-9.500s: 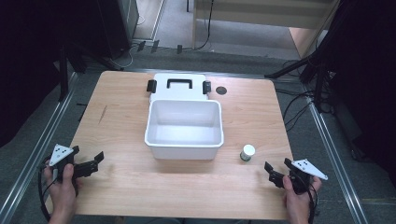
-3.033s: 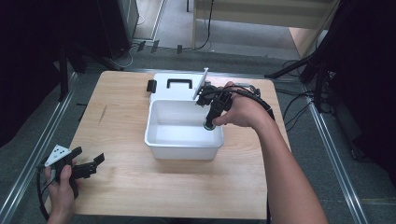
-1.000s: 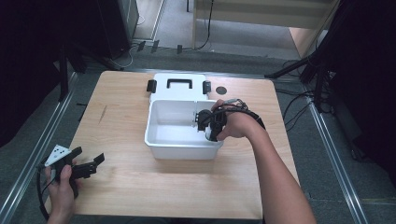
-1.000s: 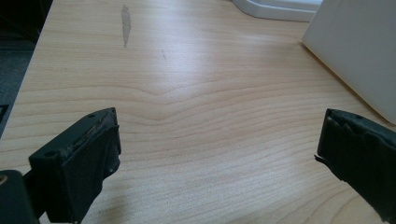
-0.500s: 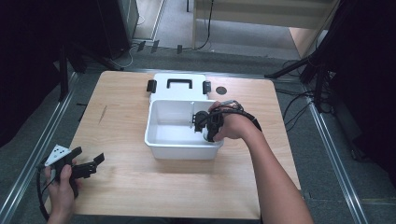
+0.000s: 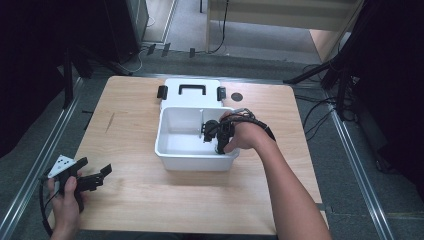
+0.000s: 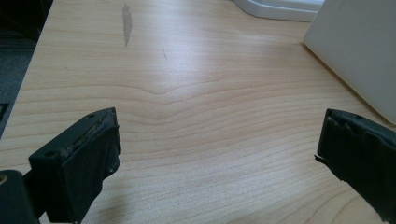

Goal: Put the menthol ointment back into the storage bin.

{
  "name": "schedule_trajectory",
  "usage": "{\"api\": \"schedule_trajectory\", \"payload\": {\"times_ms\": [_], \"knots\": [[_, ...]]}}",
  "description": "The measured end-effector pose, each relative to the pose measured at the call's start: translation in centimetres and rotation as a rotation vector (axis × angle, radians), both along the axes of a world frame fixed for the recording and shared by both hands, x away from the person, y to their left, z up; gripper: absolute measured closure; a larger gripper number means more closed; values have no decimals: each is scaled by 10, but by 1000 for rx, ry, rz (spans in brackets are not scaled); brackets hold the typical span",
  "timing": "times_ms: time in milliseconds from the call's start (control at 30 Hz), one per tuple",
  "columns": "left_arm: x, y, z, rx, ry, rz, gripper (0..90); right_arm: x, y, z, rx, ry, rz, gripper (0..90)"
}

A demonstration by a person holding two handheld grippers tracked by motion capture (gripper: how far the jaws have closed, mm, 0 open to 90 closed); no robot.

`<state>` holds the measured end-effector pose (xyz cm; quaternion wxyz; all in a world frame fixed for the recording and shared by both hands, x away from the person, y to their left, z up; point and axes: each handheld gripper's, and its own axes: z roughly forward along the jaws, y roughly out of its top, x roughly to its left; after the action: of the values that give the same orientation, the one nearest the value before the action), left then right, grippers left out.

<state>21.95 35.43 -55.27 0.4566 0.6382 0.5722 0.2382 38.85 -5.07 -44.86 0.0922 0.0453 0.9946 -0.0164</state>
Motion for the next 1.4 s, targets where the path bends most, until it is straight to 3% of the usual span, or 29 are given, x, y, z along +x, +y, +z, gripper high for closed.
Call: {"api": "schedule_trajectory", "payload": {"times_ms": [800, 1400], "knots": [[0, 0, 0, 2, -2, -2, 0, -2, 2, -3, -42, -19, 22, 502], [0, 0, 0, 3, -2, -4, 0, -2, 1, -1, -28, -2, 12, 508]]}}
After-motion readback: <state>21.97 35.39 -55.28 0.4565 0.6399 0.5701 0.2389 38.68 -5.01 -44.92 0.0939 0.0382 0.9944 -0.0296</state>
